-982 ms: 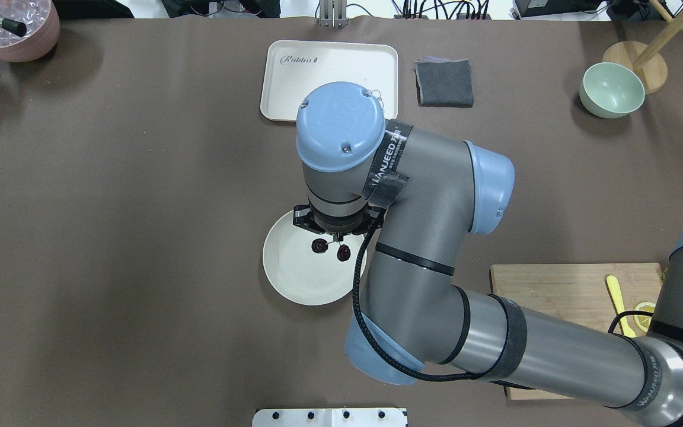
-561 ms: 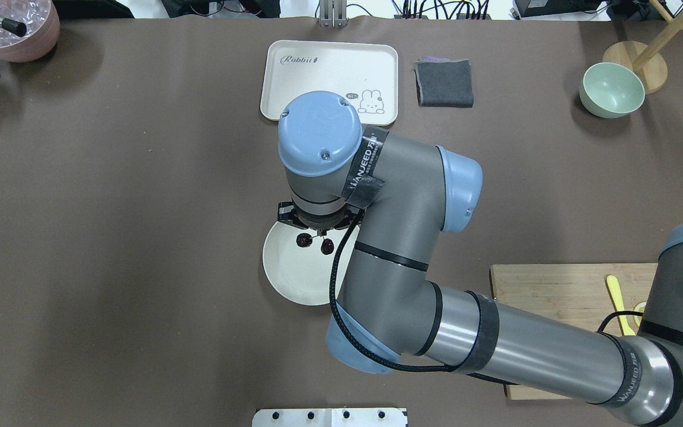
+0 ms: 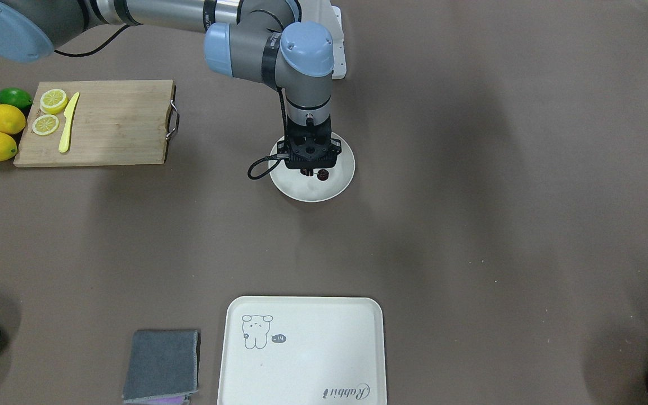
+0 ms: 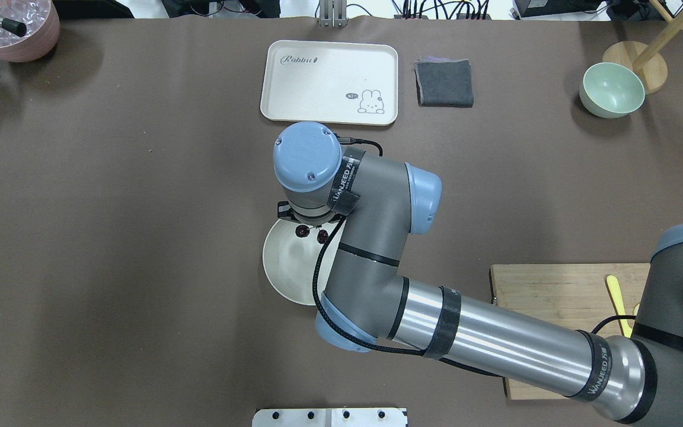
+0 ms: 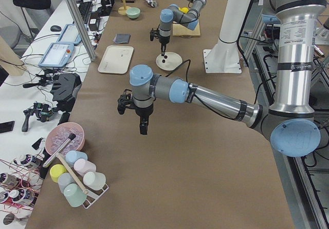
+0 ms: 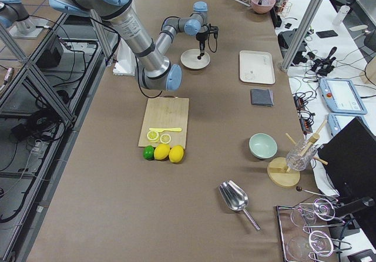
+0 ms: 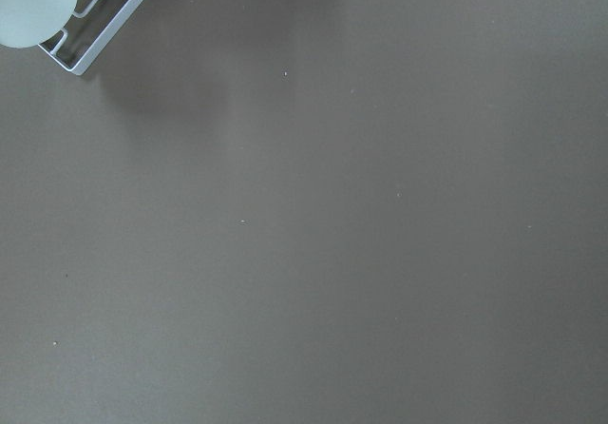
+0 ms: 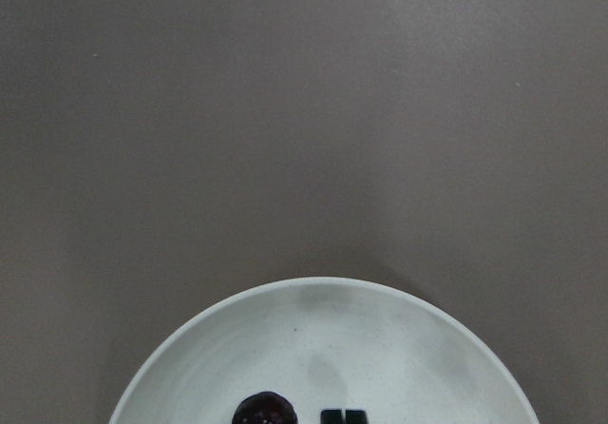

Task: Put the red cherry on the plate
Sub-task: 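Lower the cherries onto the white plate and open the right gripper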

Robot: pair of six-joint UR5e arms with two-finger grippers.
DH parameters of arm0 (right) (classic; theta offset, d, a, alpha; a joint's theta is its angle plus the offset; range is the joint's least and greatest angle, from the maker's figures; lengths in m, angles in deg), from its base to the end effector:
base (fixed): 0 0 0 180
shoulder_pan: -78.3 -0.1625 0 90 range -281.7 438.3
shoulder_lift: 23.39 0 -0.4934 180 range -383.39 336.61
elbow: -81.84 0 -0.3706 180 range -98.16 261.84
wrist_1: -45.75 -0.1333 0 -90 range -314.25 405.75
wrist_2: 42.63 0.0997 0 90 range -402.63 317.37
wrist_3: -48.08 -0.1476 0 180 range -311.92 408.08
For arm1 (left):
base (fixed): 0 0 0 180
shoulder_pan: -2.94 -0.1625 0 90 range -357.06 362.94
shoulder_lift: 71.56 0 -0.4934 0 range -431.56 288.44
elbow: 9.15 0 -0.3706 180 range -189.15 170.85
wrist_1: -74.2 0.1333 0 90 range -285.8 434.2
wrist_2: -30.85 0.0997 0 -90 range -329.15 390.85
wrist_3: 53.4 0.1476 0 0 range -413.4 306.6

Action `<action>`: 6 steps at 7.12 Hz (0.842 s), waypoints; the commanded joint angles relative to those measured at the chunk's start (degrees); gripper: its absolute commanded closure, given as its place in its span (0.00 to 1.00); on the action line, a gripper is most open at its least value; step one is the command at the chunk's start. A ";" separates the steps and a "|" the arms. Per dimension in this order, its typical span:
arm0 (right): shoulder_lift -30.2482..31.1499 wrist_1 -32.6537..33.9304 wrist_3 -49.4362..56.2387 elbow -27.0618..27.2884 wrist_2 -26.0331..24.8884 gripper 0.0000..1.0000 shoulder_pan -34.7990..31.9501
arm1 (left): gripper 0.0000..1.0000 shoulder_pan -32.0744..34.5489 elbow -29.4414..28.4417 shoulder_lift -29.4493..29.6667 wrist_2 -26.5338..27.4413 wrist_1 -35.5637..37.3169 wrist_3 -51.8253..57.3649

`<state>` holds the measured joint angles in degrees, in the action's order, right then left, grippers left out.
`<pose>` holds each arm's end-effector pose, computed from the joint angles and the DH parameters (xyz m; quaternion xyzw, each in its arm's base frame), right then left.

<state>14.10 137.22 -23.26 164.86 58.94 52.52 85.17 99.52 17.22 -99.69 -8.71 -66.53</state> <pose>-0.6963 -0.4514 0.2329 0.0546 -0.3808 0.0195 0.9228 0.0253 -0.4621 0.6371 0.0207 0.3547 -0.0124 0.9347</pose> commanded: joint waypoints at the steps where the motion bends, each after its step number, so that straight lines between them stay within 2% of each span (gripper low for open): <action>1: -0.40 -0.15 -0.55 0.91 -0.94 1.00 1.08 | 0.03 1.00 -1.17 0.60 -0.24 0.11 1.01; 4: 3.19 0.20 -0.55 3.37 -3.74 1.00 3.88 | 0.03 1.61 -1.09 0.26 -0.33 0.11 1.09; 5: 3.12 -0.06 -0.64 3.38 -3.75 0.66 4.42 | 0.03 1.88 -0.83 -0.27 -0.42 0.03 1.18; 6: 3.46 0.11 -1.43 3.73 -4.27 0.15 4.68 | 0.03 2.40 -0.82 -0.36 -0.42 0.03 2.05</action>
<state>17.15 137.29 -24.05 168.20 55.27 56.63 87.02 98.60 17.13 -100.08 -8.65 -65.18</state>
